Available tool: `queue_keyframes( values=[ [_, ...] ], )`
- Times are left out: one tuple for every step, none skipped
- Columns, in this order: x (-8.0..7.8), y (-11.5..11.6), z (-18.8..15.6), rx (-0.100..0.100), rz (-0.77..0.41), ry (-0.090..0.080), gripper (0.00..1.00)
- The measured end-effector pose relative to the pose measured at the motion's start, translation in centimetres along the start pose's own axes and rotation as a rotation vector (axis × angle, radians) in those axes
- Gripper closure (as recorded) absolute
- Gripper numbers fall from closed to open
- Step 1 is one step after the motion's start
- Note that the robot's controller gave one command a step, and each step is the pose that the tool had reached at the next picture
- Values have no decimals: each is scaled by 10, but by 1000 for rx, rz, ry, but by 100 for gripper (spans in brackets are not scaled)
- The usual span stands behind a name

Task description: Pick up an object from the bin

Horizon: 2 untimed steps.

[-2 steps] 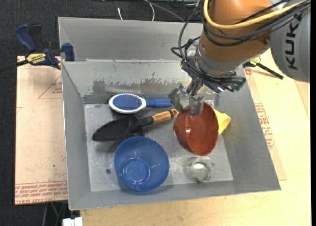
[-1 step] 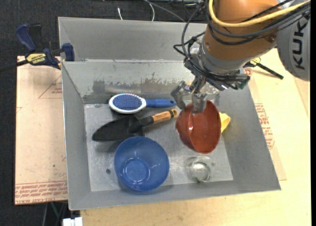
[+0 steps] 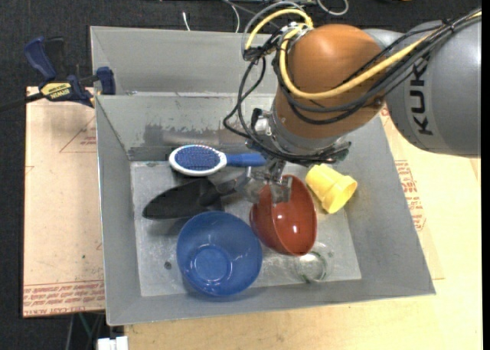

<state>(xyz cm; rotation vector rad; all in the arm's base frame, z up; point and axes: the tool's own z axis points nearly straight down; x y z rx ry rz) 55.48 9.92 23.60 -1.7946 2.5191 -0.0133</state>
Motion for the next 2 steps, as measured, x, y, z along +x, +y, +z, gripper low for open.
queue_keyframes(
  values=[
    [19, -15, 8, 1, 204, 5, 100],
    [-2, 3, 0, 1, 4, -3, 100]
  ],
)
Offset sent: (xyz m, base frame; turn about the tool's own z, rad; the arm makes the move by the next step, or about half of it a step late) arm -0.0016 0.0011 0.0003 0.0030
